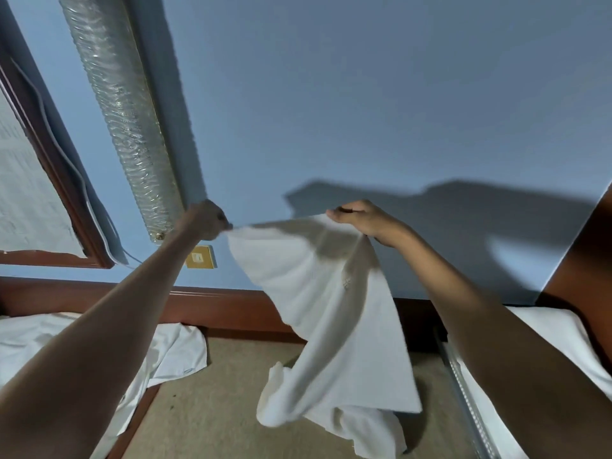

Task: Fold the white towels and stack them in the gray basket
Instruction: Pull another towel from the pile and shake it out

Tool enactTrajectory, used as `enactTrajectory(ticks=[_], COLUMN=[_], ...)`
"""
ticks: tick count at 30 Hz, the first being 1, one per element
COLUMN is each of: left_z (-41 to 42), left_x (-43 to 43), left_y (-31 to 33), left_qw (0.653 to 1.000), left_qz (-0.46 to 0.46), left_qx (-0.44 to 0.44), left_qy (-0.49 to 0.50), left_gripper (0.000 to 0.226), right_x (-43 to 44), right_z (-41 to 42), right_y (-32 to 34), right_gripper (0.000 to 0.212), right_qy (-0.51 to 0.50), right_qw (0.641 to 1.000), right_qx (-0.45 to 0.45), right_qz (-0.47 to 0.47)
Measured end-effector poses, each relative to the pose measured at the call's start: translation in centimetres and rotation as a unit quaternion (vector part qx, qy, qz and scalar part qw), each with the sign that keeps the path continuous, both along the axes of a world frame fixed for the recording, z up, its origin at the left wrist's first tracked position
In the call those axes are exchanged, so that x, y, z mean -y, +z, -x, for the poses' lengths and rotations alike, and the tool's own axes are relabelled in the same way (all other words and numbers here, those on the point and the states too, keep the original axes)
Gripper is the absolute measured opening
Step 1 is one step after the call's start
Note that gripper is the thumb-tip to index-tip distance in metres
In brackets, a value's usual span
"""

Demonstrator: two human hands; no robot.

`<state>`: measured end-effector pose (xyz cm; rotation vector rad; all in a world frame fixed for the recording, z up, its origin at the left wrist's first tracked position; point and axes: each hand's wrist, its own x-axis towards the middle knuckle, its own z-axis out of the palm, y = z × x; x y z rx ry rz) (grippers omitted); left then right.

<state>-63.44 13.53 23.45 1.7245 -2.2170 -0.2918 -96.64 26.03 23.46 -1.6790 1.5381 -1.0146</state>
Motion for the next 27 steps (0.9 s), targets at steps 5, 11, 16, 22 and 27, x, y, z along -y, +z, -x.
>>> enactTrajectory(ticks=[5, 11, 16, 22, 27], left_z=[5.5, 8.1, 7.8, 3.1, 2.3], left_x=[-4.8, -5.9, -5.6, -2.6, -2.7], left_y=[1.8, 2.6, 2.1, -0.2, -2.5], left_qw=[0.942, 0.897, 0.905, 0.942, 0.973], left_qz=[-0.231, -0.198, -0.137, -0.053, -0.105], left_qx=[-0.069, -0.242, -0.269, -0.289, -0.148], left_qy=[-0.233, -0.313, -0.298, -0.160, -0.139], left_gripper=[0.066, 0.024, 0.019, 0.013, 0.012], right_x=[-0.1, -1.2, -2.2, -2.9, -2.2], right_z=[-3.2, -1.9, -0.3, 2.2, -0.3], right_y=[1.3, 1.3, 0.5, -0.2, 0.1], right_gripper=[0.051, 0.044, 0.049, 0.035, 0.077], right_qy=[0.044, -0.004, -0.022, -0.060, -0.025], right_qw=[0.999, 0.999, 0.999, 0.998, 0.999], right_qx=[-0.022, 0.001, 0.023, 0.015, 0.007], right_qz=[0.024, 0.033, 0.035, 0.025, 0.034])
